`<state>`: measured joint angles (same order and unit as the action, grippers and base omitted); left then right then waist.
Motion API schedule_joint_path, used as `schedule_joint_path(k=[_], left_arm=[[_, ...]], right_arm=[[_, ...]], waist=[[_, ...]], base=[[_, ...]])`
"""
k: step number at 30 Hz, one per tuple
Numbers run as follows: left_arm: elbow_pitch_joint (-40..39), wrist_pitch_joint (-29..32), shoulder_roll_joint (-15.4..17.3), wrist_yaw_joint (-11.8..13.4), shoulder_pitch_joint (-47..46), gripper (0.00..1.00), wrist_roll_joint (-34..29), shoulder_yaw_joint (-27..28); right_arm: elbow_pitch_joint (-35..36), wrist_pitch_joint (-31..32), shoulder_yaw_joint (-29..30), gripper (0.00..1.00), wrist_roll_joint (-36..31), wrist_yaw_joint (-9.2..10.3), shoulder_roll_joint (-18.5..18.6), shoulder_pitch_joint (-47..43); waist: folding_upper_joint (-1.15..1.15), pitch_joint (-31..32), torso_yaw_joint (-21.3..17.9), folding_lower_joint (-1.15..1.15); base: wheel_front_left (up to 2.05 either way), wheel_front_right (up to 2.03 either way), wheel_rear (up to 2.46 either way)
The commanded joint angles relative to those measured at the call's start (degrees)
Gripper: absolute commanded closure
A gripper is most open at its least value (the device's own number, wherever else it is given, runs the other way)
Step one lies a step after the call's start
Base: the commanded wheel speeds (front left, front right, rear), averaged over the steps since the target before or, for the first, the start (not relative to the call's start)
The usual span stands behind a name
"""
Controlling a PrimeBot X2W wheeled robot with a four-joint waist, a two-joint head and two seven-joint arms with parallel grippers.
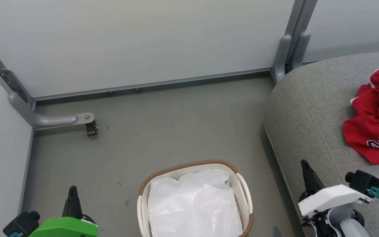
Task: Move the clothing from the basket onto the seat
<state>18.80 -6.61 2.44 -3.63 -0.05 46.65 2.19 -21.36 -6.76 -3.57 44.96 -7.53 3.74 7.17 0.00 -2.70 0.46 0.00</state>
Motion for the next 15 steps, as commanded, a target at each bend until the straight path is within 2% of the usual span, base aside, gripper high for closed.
schedule_joint_path(k=[1, 15], left_arm=[[-0.97, 0.43, 0.3, -0.61, -1.77, 1.0, 1.93, 0.47], [-1.88, 3.34, 0.37, -1.39, -2.93, 1.0, 11.88, 1.35]], right_arm=[[1.1, 0.51, 0.63, 1.0, 2.06, 0.02, 0.11, 0.16], [2.61, 3.44, 2.8, 1.0, 12.39, 0.03, -0.08, -0.1]], waist=[[0.0, 0.04, -0.01, 0.0], [0.0, 0.45, -0.08, 0.0]], base=[[0.0, 0.0, 0.0], [0.0, 0.0, 0.0]])
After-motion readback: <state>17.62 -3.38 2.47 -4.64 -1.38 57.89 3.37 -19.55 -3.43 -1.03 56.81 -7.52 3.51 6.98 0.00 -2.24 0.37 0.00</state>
